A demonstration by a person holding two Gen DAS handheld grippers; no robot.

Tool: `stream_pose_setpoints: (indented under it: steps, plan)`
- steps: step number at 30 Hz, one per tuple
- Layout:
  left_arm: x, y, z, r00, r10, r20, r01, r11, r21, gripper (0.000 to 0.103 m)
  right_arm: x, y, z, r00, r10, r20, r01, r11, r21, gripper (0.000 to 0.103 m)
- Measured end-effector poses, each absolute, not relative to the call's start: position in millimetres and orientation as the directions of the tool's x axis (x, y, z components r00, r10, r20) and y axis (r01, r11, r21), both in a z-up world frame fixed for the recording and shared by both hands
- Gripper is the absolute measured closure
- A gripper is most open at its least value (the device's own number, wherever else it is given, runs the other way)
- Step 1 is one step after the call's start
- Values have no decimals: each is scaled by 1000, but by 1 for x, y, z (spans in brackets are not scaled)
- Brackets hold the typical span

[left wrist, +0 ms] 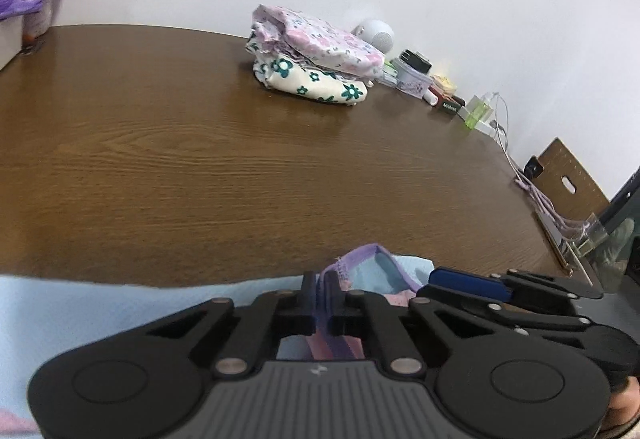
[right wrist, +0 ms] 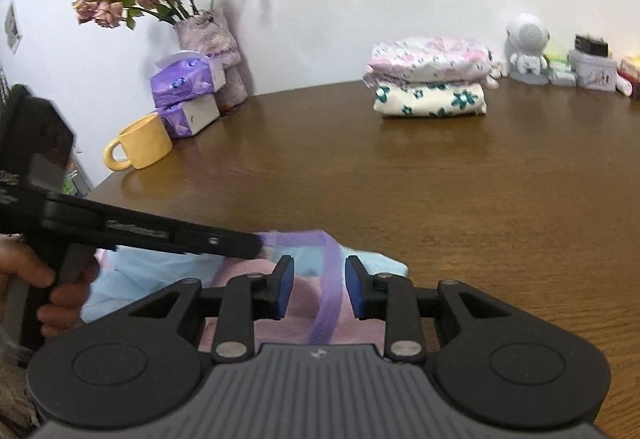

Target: Fold clothes

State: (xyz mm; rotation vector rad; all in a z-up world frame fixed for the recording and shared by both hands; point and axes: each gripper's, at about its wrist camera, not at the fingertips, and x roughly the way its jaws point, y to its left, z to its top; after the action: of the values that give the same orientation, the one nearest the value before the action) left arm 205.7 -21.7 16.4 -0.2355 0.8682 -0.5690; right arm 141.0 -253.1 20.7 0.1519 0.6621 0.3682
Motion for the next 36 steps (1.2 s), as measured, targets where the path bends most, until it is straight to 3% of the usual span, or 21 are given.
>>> stream_pose_setpoints:
  steps: [6,9,13,15,17,18,19,33,36]
  plan:
    - [194,-13,20,492,-571,-657,350,821,-451,100,142,-254,18,722,392,-569,-292,920,263,75]
    - [196,-13,20,493,-571,-656,346,821,-455,90,144,-254,14,715,398,-575,-288,917,277,75]
    - [203,-18,31,512,-587,-627,388,809,-441,69,141,-254,16,719,408,-563,-298,912,280,75]
    - [208,-26,34,501,-593,-631,423,803,-419,69,141,-254,16,719,408,-562,-298,912,280,75]
    - [212,-35,31,485,-585,-650,443,806,-394,75,141,-255,15,718,409,-563,-296,912,285,75]
    - [212,-38,29,485,-573,-661,447,812,-376,96,141,-255,15,718,410,-563,-297,911,286,75]
    - [212,-41,26,487,-560,-671,448,819,-358,100,141,-255,15,718,410,-562,-297,911,285,75]
    - [212,-18,8,496,-536,-683,279,843,-459,99,141,-253,11,710,411,-572,-297,911,285,75]
    - [210,-15,12,511,-550,-660,276,832,-481,89,140,-254,11,711,411,-571,-296,911,287,75]
